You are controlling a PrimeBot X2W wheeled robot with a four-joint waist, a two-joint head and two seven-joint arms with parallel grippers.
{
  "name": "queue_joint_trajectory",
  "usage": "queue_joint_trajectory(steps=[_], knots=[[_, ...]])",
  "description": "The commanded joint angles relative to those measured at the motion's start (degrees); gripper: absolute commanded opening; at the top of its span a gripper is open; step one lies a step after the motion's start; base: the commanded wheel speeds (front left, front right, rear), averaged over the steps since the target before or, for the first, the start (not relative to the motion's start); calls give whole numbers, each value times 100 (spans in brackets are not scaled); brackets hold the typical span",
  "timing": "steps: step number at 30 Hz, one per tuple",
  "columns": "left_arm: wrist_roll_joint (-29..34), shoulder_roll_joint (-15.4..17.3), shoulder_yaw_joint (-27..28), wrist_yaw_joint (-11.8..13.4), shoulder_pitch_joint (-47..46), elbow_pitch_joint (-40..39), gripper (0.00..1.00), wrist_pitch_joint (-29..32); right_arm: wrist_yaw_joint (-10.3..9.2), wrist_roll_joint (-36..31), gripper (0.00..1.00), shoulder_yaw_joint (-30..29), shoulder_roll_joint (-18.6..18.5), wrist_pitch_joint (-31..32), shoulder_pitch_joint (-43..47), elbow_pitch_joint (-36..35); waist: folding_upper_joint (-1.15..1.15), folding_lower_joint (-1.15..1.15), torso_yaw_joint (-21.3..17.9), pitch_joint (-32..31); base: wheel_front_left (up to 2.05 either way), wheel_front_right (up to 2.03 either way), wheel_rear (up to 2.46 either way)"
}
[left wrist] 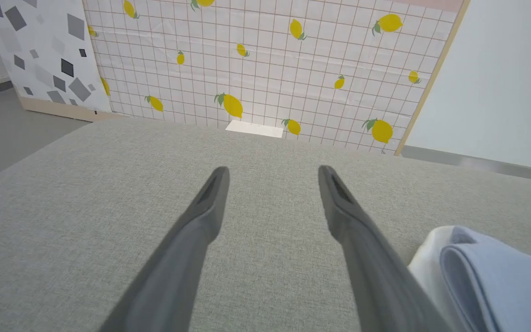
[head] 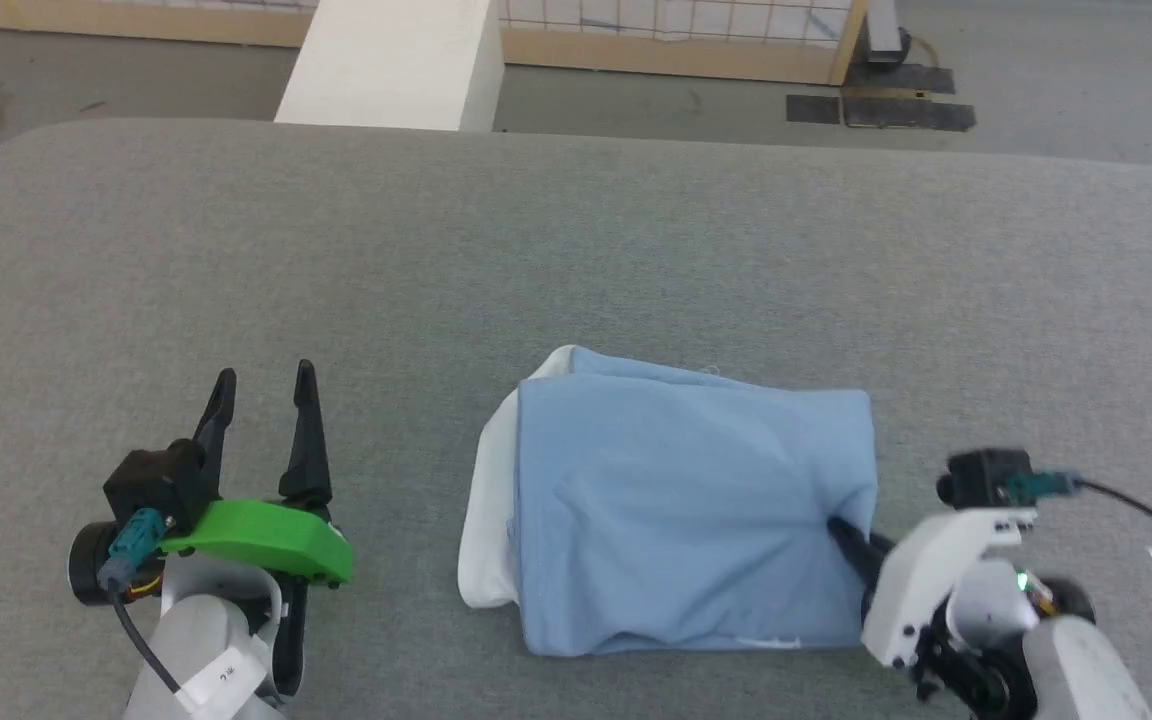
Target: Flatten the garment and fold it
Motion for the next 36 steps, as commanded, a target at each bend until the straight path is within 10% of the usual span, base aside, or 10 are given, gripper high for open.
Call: queue_joint_trajectory(steps=[1, 4, 15, 36], knots=[[20, 6, 30, -3, 76, -29, 100, -24, -8, -382, 0, 30, -5, 133, -201, -176, 0, 0, -125, 10, 0, 0, 0], [20, 47, 105, 12, 103, -116, 100, -24, -8, -1826, 0, 655, -482, 859, -697, -854, 0, 0, -492, 85, 0, 0, 0], [89, 111, 93, 21, -90, -402, 100, -24, -8, -2433, 0, 1142, -2167, 1145, -1901, -805, 0, 0, -1523, 602, 0, 0, 0], [292, 531, -144, 2, -767, -930, 100, 326, -8, -3996, 0, -1954, -1752, -291, -2875, 846, 0, 0, -1931, 1899, 0, 0, 0]])
